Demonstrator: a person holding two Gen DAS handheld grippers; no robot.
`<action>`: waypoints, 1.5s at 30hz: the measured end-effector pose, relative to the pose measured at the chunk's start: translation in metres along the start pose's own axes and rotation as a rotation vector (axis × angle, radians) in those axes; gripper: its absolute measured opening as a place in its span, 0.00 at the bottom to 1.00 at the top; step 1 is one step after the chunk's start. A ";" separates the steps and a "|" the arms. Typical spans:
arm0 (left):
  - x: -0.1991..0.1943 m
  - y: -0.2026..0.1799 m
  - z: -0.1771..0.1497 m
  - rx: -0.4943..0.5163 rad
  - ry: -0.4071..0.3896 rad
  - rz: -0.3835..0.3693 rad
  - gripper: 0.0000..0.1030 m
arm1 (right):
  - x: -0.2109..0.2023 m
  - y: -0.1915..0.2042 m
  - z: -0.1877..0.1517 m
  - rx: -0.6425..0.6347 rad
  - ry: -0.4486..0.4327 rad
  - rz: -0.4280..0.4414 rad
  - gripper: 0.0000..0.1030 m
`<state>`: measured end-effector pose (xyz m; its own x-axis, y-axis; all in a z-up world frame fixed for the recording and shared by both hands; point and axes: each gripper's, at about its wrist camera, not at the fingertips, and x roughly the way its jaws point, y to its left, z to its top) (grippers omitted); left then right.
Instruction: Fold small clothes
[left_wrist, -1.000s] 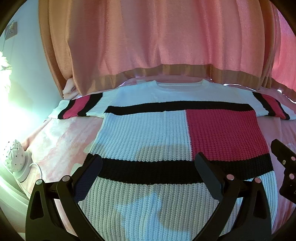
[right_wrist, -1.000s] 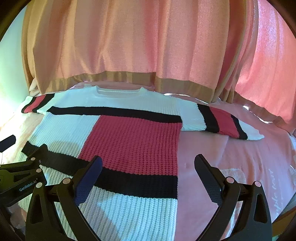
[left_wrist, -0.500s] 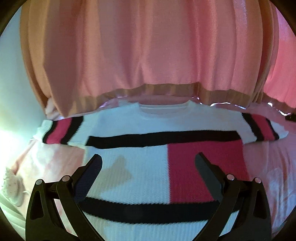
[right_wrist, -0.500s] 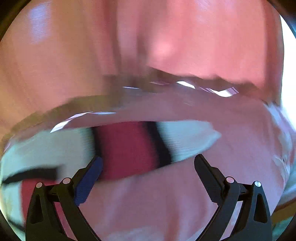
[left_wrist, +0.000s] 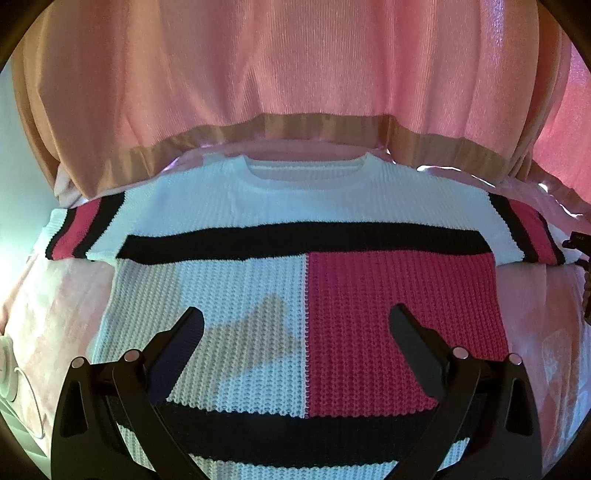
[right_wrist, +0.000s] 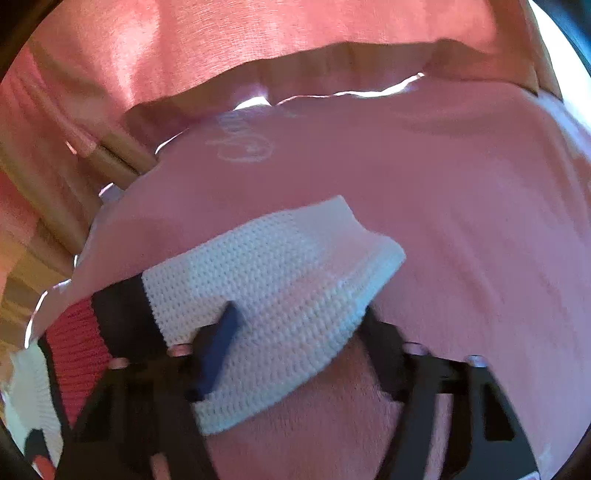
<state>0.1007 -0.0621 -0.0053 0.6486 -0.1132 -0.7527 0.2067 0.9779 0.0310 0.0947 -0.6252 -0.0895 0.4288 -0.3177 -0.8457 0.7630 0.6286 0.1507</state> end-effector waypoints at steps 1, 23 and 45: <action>0.000 0.000 0.000 0.000 0.000 0.001 0.95 | -0.001 0.000 0.002 0.001 -0.007 0.025 0.09; -0.029 0.085 0.014 -0.164 -0.099 0.023 0.95 | -0.181 0.492 -0.199 -0.793 0.054 0.785 0.15; 0.123 0.110 0.049 -0.420 0.185 -0.118 0.05 | -0.089 0.256 -0.168 -0.725 0.040 0.310 0.54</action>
<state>0.2389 0.0229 -0.0620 0.4892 -0.2321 -0.8407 -0.0678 0.9509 -0.3019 0.1707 -0.3166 -0.0615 0.5425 -0.0350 -0.8393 0.0998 0.9947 0.0230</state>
